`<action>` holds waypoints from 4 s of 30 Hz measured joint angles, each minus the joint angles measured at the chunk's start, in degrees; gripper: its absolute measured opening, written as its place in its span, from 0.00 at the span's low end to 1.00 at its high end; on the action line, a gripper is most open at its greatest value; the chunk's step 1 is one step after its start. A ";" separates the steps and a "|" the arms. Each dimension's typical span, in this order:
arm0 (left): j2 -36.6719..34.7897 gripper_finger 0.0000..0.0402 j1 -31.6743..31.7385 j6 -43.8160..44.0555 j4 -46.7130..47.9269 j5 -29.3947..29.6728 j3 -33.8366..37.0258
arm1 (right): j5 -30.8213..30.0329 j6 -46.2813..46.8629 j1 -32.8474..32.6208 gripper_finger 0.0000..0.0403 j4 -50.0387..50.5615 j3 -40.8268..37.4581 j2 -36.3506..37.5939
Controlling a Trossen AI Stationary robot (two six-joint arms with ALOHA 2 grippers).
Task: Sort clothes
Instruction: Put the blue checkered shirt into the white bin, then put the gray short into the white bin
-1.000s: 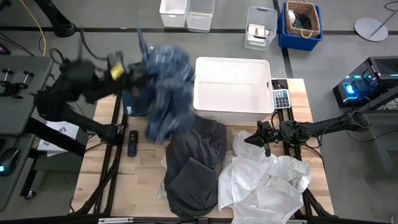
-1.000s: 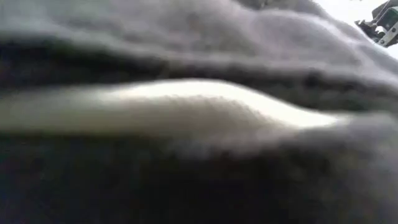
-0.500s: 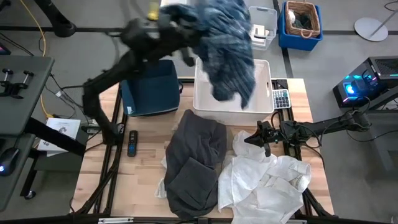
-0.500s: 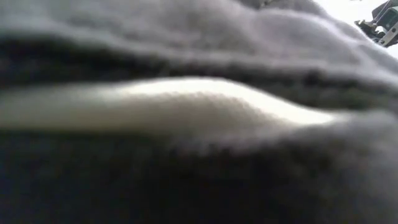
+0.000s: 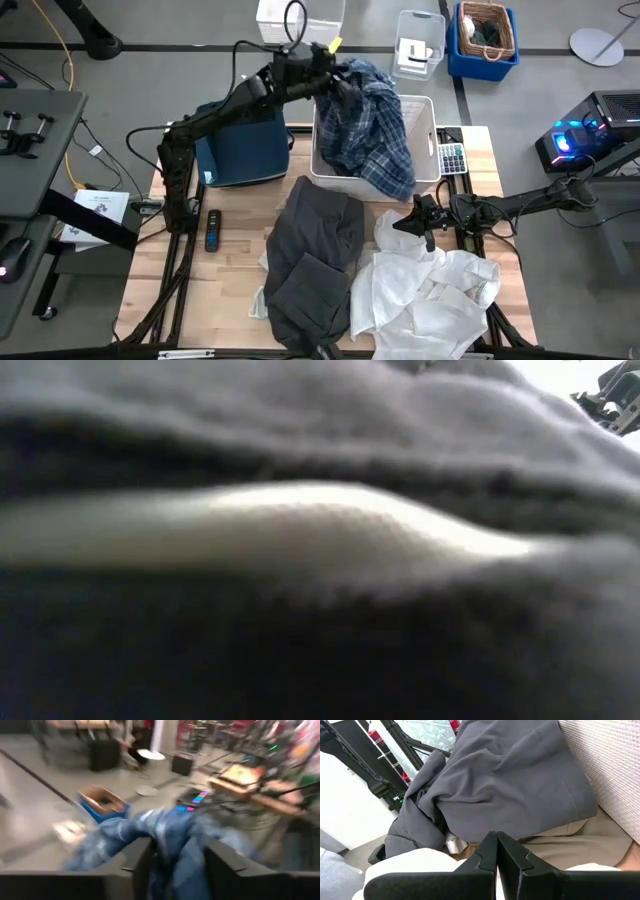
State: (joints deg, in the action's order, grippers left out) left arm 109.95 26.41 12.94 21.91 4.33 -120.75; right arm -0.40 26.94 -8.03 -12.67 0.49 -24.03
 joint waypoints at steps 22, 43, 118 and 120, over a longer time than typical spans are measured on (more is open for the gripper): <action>-9.29 0.67 -28.19 -9.77 57.18 -7.75 0.11 | 0.00 0.02 0.02 0.00 0.02 -0.02 0.00; 4.64 0.67 -37.50 -33.59 38.99 -1.81 25.27 | 0.00 0.00 0.02 0.00 0.46 -0.01 0.00; -0.70 0.68 -5.26 0.11 -3.52 -11.14 11.34 | 0.00 0.00 -0.01 0.00 1.79 -0.02 0.00; -4.00 0.71 -5.59 -0.08 4.52 -16.42 11.34 | 0.00 0.02 -0.01 0.00 1.95 0.00 0.00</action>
State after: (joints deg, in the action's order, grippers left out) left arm 105.95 20.81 12.86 26.43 -12.09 -109.40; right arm -0.40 26.95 -8.03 -10.72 0.49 -24.03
